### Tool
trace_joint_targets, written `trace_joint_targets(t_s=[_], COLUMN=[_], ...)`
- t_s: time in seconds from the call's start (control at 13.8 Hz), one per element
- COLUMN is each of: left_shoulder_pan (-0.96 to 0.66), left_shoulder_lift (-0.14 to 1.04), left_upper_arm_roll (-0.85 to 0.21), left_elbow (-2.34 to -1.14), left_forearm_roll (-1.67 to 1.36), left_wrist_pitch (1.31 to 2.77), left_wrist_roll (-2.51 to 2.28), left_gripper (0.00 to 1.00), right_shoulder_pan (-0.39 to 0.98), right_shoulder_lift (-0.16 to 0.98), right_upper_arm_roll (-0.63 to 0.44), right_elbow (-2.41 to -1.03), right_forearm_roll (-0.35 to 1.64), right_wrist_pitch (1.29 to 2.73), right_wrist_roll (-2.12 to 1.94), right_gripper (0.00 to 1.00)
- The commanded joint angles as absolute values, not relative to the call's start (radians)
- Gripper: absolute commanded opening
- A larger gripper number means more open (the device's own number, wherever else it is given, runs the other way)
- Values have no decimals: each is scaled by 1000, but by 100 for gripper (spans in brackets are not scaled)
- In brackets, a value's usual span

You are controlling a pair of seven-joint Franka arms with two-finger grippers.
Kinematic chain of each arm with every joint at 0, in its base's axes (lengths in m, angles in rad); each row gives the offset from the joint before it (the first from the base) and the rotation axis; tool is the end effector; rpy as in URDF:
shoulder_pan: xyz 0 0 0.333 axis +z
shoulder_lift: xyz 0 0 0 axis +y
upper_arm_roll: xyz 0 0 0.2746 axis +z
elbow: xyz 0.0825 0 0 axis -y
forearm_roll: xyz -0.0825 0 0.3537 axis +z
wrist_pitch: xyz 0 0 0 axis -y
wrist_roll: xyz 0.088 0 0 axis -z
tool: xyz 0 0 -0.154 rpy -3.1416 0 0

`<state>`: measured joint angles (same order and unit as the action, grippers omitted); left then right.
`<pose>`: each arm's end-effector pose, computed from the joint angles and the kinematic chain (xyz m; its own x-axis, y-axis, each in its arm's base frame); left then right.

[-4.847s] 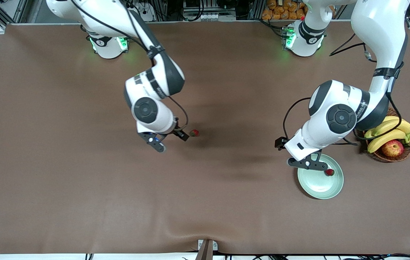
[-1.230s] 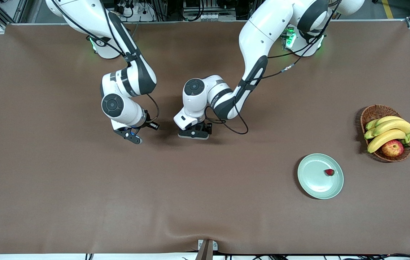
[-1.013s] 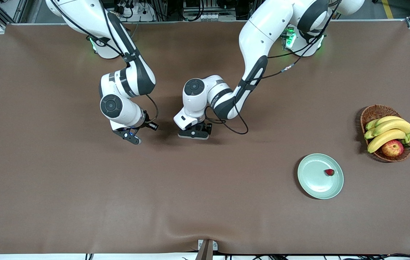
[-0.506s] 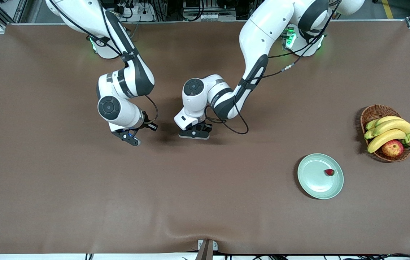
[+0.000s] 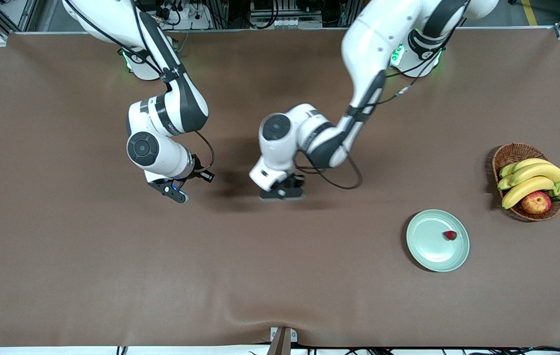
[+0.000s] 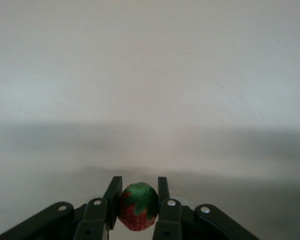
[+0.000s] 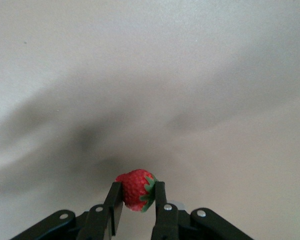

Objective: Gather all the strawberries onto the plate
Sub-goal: 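Carry the strawberry to the plate and open the left gripper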

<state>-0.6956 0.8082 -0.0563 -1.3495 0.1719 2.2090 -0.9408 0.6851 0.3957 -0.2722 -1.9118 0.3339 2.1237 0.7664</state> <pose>0.5179 -0.4593 0.1876 0.9881 0.1065 0.1114 0.1094 -0.9938 -0.0208 0.5038 0.2506 0.2191 0.8339 -0.5036 -0.2259 -0.5140 -0.8577 0.0143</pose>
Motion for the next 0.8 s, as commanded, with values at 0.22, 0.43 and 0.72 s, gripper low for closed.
trace_joint_targets(t_s=[0.22, 0.43, 0.72], left_shoulder_pan=[-442, -304, -186], left_shoulder_lift=[693, 690, 655], left_upper_arm_roll=[-57, -60, -60], left_elbow=[-1376, -1391, -1474], left_forearm_roll=[159, 176, 176], left_wrist_pitch=[1924, 1916, 1930], left_wrist_roll=[-927, -895, -720], left_gripper=[0, 0, 0], right_shoulder_pan=[735, 790, 863], right_shoulder_lift=[423, 512, 643], right_upper_arm_roll=[-256, -255, -253], right_elbow=[-1801, -1697, -1562], right_forearm_roll=[351, 354, 356], right_wrist_pitch=[2106, 2111, 2117], right_wrist_roll=[960, 1093, 1244], right_gripper=[0, 0, 0])
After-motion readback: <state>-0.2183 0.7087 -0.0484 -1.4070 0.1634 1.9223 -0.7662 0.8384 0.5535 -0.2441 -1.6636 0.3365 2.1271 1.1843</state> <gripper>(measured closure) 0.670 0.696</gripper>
